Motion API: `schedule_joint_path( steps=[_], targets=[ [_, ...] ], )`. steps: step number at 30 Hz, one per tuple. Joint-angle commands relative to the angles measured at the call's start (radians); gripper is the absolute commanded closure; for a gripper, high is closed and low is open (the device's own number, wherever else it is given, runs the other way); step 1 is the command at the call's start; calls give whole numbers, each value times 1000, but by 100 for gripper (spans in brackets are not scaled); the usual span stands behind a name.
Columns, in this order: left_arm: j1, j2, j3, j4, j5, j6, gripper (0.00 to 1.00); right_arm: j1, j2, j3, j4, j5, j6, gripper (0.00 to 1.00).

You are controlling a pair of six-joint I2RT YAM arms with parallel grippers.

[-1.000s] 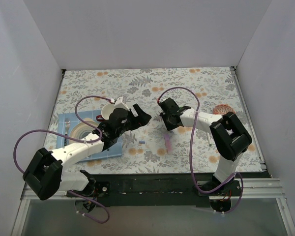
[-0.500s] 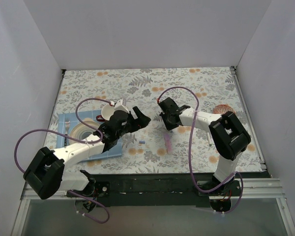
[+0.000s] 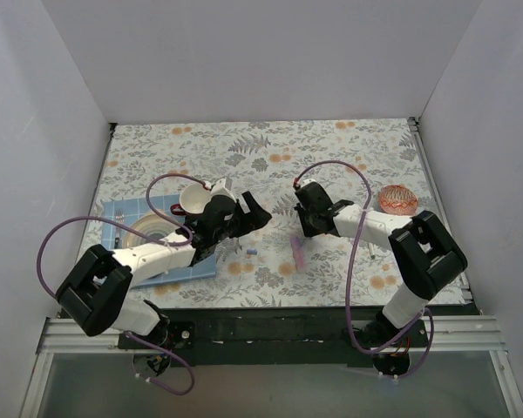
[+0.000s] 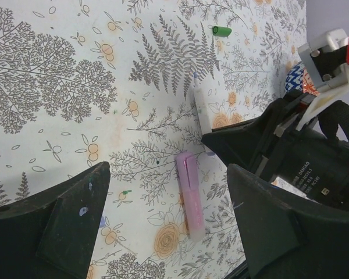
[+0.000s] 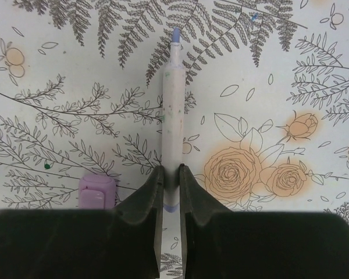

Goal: Insert the pens into the pen caps

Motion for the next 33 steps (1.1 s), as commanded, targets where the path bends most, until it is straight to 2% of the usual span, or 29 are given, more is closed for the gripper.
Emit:
schedule_joint_path(
  steps=[1, 16, 29, 33],
  targets=[
    [-4, 44, 62, 39, 22, -8, 20, -3, -75, -37, 96, -21, 34, 99],
    [-15, 214, 179, 123, 92, -5, 20, 5, -274, -127, 206, -180, 106, 99],
    [-30, 237, 148, 263, 175, -11, 20, 36, -351, -149, 243, -246, 155, 99],
    [-33, 251, 146, 260, 166, -7, 24, 39, -363, -150, 254, -278, 167, 99]
  ],
)
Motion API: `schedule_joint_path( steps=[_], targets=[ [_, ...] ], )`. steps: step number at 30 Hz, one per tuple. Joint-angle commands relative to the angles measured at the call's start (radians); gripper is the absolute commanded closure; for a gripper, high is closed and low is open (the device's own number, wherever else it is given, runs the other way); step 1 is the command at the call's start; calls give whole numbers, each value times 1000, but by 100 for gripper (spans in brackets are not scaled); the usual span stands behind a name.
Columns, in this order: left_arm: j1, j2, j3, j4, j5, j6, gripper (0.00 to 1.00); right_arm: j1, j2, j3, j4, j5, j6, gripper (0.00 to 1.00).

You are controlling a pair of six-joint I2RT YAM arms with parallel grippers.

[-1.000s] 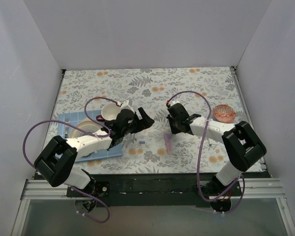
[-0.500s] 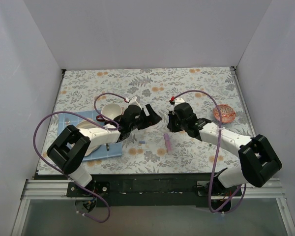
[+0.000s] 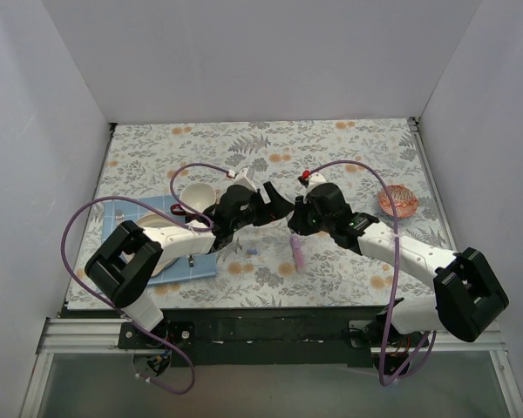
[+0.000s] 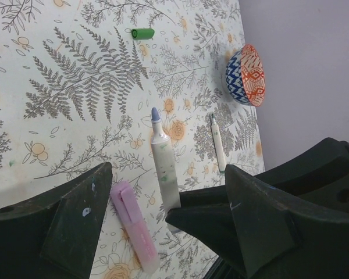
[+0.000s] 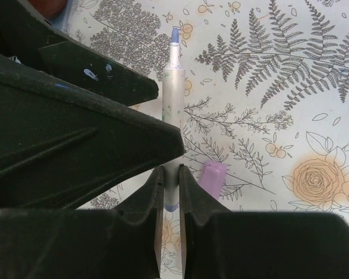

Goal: Insert the pens into the pen caps

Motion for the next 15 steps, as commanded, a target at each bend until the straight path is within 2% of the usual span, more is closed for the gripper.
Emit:
schedule_joint_path(
  steps=[1, 2, 5, 8, 9, 12, 13, 14, 15],
  targets=[
    [-6, 12, 0, 42, 13, 10, 26, 12, -40, -6, 58, -45, 30, 99],
    [-6, 18, -2, 47, 16, 11, 35, 15, -49, -9, 68, -47, 36, 99],
    [-8, 24, -3, 59, 24, 5, 44, 27, -63, -26, 87, -58, 57, 99],
    [-8, 26, -5, 65, 34, 3, 58, 38, -68, -29, 97, -59, 71, 99],
    [-8, 21, -6, 67, 39, 3, 71, 39, -68, -31, 101, -62, 73, 99],
    [-8, 6, -17, 79, 48, 6, 89, 41, -68, -31, 102, -90, 74, 99],
    [-8, -6, -22, 81, 57, 8, 99, 42, -68, -33, 104, -97, 76, 96],
    [-8, -16, -23, 84, 75, 14, 100, 41, -75, -37, 107, -114, 74, 85],
    [-8, -25, -28, 85, 88, 28, 100, 41, -83, -54, 111, -122, 74, 80]
  ],
)
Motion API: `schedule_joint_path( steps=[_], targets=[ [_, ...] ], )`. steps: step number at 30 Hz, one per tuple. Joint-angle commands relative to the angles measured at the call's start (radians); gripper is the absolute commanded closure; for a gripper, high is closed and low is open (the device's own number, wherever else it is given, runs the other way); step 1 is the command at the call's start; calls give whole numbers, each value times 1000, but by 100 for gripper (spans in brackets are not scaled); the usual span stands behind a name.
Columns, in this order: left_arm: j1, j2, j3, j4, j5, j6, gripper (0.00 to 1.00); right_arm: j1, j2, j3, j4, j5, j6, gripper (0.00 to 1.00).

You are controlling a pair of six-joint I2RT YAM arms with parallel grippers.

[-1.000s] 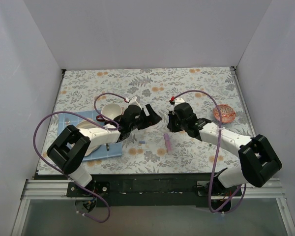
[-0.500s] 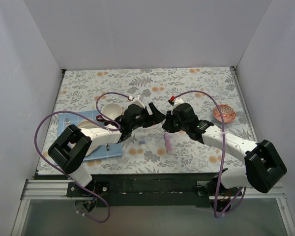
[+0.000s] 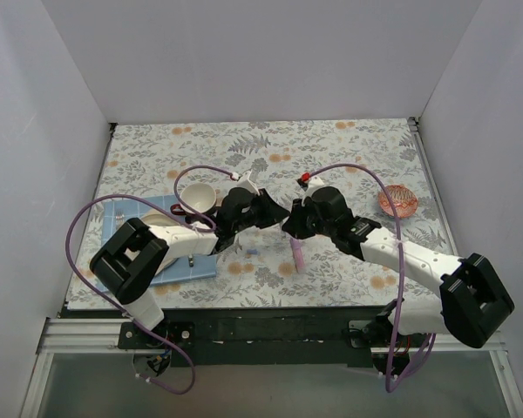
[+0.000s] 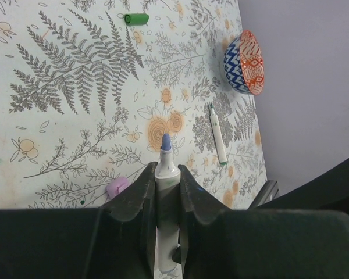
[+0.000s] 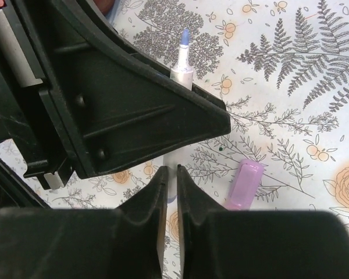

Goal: Insert the pens into the pen caps

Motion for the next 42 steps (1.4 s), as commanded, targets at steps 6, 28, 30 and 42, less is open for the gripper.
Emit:
schedule_joint_path(
  steps=[6, 28, 30, 42],
  targets=[
    [-3, -162, -97, 120, 189, 55, 100, 3, -144, -119, 155, -120, 34, 60],
    [-3, -301, -295, 489, 309, -60, 100, 2, -175, -226, 518, -403, 205, 69],
    [-3, -299, -295, 504, 321, -64, 100, 0, -178, -237, 544, -406, 219, 71],
    [-3, -357, -289, 439, 311, -32, 45, 2, -184, -277, 632, -438, 297, 99]
  ],
)
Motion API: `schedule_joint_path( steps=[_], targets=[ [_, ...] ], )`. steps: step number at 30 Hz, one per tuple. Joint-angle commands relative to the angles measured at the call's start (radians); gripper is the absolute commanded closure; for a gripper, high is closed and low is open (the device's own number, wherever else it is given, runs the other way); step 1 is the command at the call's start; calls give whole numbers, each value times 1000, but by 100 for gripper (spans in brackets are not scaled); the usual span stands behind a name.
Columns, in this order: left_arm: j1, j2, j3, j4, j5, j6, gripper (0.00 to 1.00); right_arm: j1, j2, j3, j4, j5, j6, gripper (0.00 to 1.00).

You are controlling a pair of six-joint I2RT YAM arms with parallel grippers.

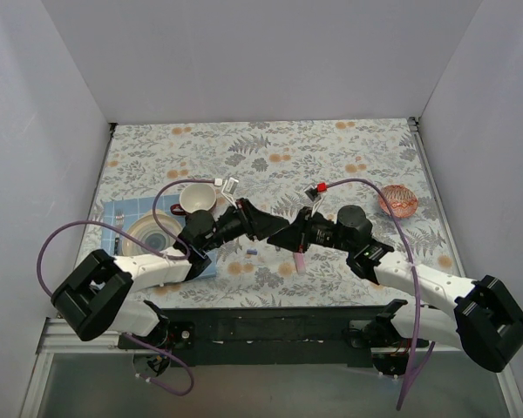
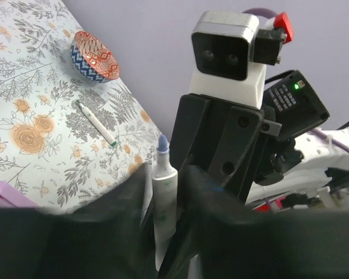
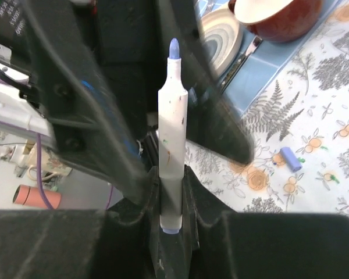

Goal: Insert the pens into the pen caps

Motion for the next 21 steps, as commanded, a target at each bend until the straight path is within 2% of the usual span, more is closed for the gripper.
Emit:
schedule_joint_path(
  steps=[1, 3, 5, 8, 10, 11, 14, 16, 17, 18, 19, 21],
  targets=[
    [-5, -83, 29, -98, -5, 46, 36, 0, -23, -20, 66, -5, 10, 99],
    [-5, -109, 49, -196, -31, 89, 24, -1, -55, -29, 14, 21, -2, 99],
    [-5, -155, 66, -268, -75, 119, 21, -4, -81, -33, -45, 51, -30, 99],
    [-3, -221, 112, -460, -161, 182, 18, -9, -143, -42, -154, 115, -69, 99],
    [-5, -246, 166, -654, -222, 256, 18, -17, -187, -19, -311, 207, -94, 99],
    [-3, -266, 188, -819, -320, 270, 18, -20, -199, -8, -359, 237, -120, 99],
    [-3, -277, 292, -1149, -564, 181, 18, -26, -262, -2, -439, 321, -149, 99],
    [-2, -292, 313, -1230, -683, 96, 20, -24, -307, -5, -455, 350, -158, 99],
    [-2, -316, 320, -1259, -704, 91, 22, -24, -319, -5, -462, 357, -162, 99],
    [-2, -330, 319, -1244, -653, 135, 22, -24, -339, -3, -465, 363, -174, 99],
    [-2, -346, 314, -1215, -575, 334, 22, -26, -345, 0, -471, 373, -180, 99],
    [-3, -373, 310, -1190, -461, 495, 23, -26, -365, 1, -490, 381, -201, 99]
  ],
)
